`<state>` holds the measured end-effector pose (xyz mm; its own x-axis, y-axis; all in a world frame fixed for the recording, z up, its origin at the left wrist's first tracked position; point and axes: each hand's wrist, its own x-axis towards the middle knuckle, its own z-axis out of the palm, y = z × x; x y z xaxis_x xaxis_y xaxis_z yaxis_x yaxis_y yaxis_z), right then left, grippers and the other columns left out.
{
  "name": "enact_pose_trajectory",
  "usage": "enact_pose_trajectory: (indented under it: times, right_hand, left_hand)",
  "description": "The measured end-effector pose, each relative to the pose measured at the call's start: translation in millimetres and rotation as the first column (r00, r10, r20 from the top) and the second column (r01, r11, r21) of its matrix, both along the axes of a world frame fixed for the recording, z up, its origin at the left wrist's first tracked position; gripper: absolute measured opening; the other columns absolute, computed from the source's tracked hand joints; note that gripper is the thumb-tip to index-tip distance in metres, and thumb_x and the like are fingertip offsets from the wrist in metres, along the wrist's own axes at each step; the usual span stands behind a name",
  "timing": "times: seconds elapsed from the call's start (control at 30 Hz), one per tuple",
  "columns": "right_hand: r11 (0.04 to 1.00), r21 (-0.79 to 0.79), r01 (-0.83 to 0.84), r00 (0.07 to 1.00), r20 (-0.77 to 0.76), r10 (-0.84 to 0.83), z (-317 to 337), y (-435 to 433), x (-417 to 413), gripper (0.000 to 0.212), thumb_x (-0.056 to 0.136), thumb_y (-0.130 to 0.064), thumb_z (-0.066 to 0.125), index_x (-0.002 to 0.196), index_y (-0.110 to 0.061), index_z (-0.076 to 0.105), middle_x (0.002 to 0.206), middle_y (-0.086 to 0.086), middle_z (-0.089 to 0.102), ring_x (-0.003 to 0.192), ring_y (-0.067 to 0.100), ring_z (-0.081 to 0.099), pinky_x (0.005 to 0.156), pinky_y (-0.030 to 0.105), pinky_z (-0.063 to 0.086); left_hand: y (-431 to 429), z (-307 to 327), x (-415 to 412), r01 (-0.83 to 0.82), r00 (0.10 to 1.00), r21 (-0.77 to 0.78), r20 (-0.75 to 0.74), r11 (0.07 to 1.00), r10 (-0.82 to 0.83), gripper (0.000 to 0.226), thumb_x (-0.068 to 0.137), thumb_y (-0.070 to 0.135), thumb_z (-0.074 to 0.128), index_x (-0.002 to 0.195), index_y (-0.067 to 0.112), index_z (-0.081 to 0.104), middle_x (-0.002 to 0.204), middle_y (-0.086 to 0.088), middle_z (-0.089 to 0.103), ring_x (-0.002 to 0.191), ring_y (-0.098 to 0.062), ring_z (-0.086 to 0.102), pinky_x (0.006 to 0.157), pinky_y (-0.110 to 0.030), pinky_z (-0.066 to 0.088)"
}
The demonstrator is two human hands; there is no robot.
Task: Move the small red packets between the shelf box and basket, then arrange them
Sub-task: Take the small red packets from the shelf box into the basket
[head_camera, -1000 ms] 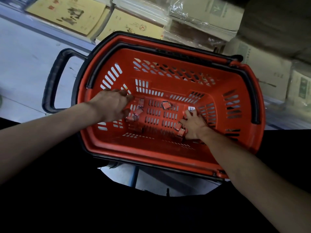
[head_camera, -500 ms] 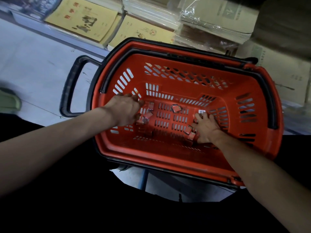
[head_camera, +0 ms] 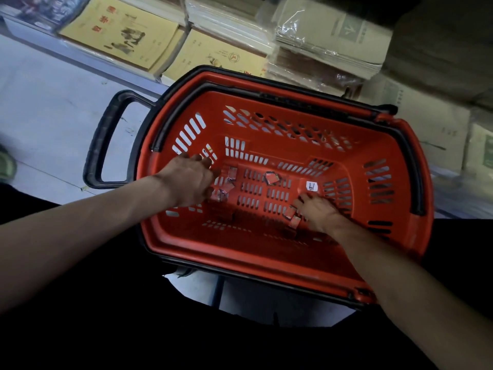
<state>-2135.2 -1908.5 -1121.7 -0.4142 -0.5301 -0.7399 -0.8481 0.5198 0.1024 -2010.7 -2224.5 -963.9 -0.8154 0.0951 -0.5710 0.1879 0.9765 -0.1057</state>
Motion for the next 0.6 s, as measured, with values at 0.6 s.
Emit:
enact_pose_trajectory:
  times: [0.6]
  right_hand:
    - [0.743, -0.34, 0.577, 0.813, 0.148, -0.563, 75, -34, -11, 0.062, 0.068, -0.032, 0.082, 0.118, -0.014, 0.051, 0.097, 0.011, 0.071, 0.094, 0.03, 0.072, 0.069, 0.029, 0.051]
  left_hand:
    - [15, 2, -19, -0.618, 0.783, 0.497, 0.32, 0.61, 0.533, 0.028, 0.099, 0.032, 0.059, 0.118, 0.013, 0.068, 0.109, -0.005, 0.073, 0.101, -0.02, 0.067, 0.088, -0.032, 0.053]
